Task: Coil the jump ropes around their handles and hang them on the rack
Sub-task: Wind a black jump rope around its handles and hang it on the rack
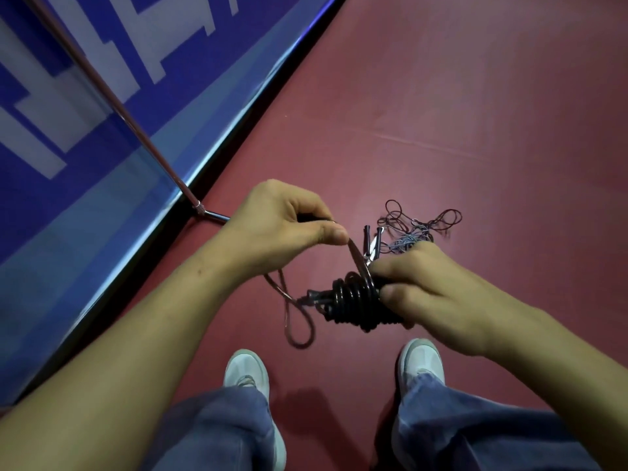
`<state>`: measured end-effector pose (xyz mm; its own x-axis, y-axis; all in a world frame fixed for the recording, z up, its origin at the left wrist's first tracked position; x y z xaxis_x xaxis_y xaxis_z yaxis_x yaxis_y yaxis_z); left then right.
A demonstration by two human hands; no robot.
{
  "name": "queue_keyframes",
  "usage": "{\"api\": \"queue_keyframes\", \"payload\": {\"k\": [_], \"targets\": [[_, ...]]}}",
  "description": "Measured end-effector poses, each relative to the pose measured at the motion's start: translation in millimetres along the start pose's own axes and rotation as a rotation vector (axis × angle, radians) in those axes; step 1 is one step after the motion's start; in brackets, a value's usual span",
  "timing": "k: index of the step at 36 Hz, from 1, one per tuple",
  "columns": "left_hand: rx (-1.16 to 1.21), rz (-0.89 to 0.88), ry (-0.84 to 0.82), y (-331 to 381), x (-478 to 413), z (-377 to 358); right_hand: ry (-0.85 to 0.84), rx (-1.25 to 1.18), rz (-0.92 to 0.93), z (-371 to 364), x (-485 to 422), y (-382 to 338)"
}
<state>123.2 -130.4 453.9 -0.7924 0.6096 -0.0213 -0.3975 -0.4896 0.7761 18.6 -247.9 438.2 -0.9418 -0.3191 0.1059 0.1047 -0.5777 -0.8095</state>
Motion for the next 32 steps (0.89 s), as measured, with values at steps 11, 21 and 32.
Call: {"api": "queue_keyframes", "payload": {"k": [11,21,32], "targets": [[0.044,0.139,-0.284,-24.3,6.0,-34.9,0.347,-0.242,0.029,34.4,4.3,0.1],[0.178,0.186,-0.595,-6.0,37.4,-66.0,0.616,-0.507,-0.091,75.4,12.3,31.8],[-0.222,0.076,-0.387,11.6,25.6,-28.1,0.425,0.109,-0.378,71.1,8.7,69.8]]}}
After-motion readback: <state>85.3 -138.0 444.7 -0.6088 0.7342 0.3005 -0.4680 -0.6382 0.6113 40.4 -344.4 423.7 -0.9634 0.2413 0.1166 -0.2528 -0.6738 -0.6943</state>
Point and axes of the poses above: each hand's wrist, its own x-axis away from the middle knuckle, its own z-axis out of the back of the hand, y = z × x, the point moved 8 cm from there along -x, towards the middle knuckle, and after that the axes turned 5 degrees about -x, right-handed, at the moved point
